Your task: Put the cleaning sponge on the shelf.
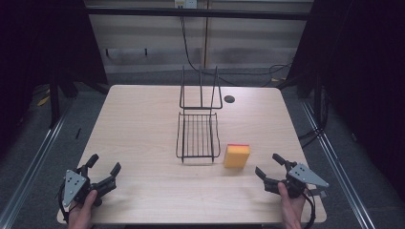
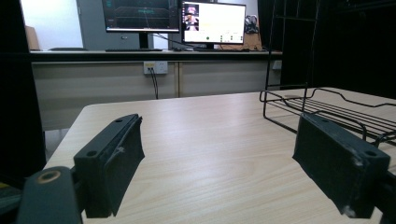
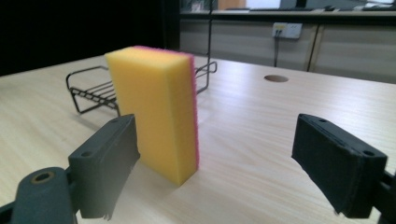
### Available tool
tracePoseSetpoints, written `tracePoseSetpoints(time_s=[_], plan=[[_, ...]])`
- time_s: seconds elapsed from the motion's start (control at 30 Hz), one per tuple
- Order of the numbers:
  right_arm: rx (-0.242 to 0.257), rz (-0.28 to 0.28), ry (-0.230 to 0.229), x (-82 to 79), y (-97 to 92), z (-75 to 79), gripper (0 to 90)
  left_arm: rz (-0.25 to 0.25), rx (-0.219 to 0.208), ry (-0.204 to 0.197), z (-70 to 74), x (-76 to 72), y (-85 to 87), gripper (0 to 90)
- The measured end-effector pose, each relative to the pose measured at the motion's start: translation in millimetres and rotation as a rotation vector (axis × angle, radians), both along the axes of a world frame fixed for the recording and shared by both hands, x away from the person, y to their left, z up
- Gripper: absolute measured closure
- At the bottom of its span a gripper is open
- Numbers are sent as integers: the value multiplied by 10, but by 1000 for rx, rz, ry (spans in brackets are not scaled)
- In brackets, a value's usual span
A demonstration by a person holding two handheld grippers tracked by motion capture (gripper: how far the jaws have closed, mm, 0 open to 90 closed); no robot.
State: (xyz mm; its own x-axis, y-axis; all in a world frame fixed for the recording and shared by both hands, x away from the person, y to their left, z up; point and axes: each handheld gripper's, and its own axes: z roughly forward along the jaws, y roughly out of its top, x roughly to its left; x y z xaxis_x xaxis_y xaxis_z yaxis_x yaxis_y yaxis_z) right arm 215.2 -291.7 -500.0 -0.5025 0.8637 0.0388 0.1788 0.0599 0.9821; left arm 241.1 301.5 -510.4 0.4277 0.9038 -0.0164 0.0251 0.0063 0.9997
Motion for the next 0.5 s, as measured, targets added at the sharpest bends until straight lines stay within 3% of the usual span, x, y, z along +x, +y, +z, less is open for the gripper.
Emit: tracePoseSetpoints(time_s=[0.03, 0.13, 0.27, 0.37, 0.4, 0.5], plan=[[-1, 40, 5, 12, -3, 15, 147, 0, -3, 0, 0, 0, -1, 155], [-2, 58, 4, 17, -7, 27, 138, 0, -3, 1, 1, 2, 0, 155], [-24, 129, 18, 40, -5, 67, 150, 4, 3, 3, 2, 2, 5, 155], [-22, 138, 14, 48, -1, 91, 152, 7, 0, 0, 1, 2, 0, 155], [-14, 161, 7, 62, -1, 115, 198, 2, -2, -1, -1, 1, -2, 155], [-25, 178, 20, 81, -3, 128, 230, 3, -2, 0, 0, 1, -1, 155]])
